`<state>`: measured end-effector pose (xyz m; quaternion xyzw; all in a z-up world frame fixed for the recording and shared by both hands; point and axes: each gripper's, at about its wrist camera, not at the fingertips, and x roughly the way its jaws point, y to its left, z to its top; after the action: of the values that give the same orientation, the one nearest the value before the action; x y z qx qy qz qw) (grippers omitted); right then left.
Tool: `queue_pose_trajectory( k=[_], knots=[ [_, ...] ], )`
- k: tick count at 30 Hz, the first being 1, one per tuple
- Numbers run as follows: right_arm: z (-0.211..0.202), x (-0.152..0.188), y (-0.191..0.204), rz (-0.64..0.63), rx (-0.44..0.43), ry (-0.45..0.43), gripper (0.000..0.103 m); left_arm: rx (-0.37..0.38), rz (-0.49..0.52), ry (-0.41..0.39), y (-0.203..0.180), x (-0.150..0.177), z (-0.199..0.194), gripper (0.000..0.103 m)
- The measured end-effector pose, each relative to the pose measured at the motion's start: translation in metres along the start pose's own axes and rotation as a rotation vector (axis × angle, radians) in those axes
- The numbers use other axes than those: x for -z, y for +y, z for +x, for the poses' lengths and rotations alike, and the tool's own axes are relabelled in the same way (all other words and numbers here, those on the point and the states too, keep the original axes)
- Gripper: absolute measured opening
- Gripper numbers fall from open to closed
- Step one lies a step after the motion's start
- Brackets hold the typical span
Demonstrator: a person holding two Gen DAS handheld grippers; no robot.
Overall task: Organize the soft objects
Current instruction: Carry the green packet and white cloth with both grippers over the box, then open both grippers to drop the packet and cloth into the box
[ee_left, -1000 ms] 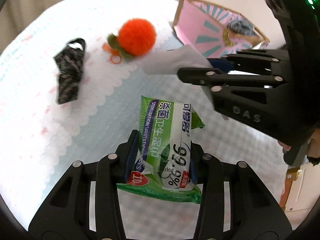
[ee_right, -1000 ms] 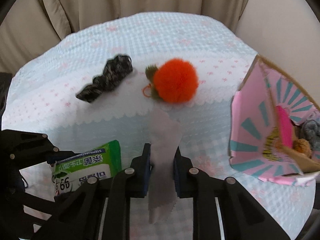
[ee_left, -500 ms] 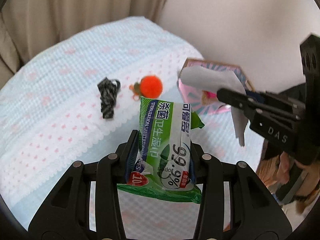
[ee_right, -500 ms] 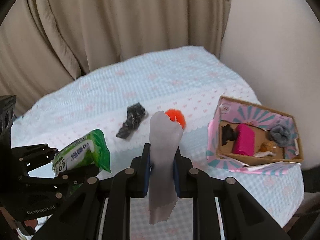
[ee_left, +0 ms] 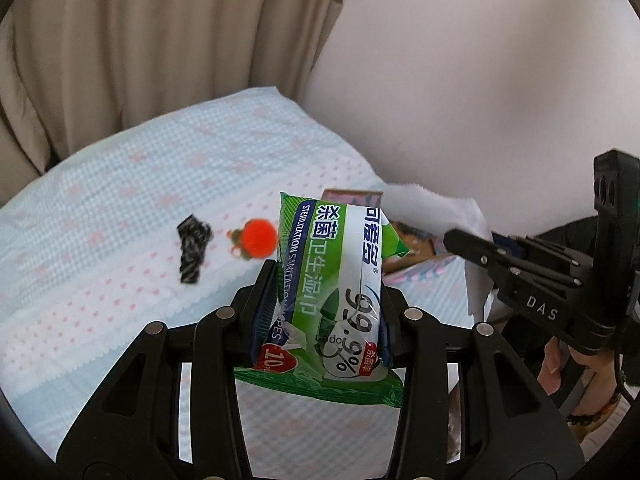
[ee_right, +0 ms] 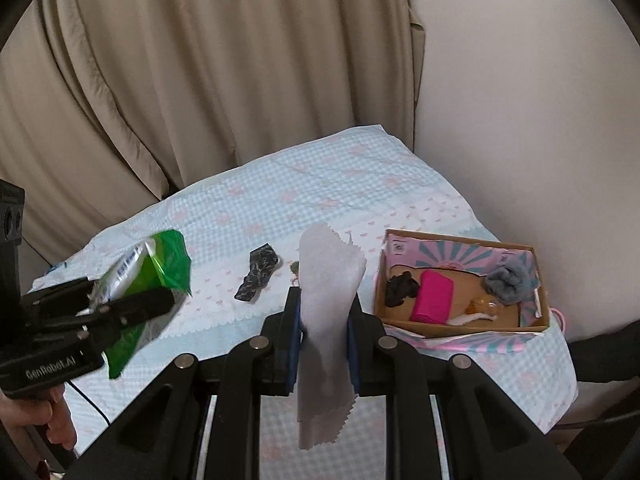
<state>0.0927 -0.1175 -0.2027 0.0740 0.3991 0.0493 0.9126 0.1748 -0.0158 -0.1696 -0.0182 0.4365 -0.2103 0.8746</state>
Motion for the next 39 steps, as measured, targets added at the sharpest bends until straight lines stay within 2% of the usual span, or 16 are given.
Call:
queue_pose_trajectory(
  k=[8,15,20,28,35,39],
  knots=[
    [-0.015,-0.015,-0.082,-0.024,-0.012,0.023,0.018,-0.027,-0.02,0.013,-0.074,-0.029,0.041,0.038],
    [0.0,-0.035,-0.162,-0.023,-0.012,0.049,0.018,-0.043,-0.048,0.047,-0.125,-0.047,0.107,0.038],
    [0.018,-0.048,-0.21,-0.017,-0.016,0.085,0.018,-0.091,-0.064,0.065,-0.15,-0.058,0.154,0.038],
    [0.079,-0.061,-0.254,-0.007,-0.058,0.202,0.018,-0.118,-0.074,0.172,-0.161,-0.072,0.242,0.038],
    [0.151,-0.053,-0.273,0.014,-0.129,0.363,0.018,-0.159,-0.077,0.264,-0.145,-0.069,0.31,0.038],
    [0.185,-0.043,-0.28,0.022,-0.126,0.424,0.018,-0.175,-0.075,0.331,-0.131,-0.065,0.348,0.038]
  ],
)
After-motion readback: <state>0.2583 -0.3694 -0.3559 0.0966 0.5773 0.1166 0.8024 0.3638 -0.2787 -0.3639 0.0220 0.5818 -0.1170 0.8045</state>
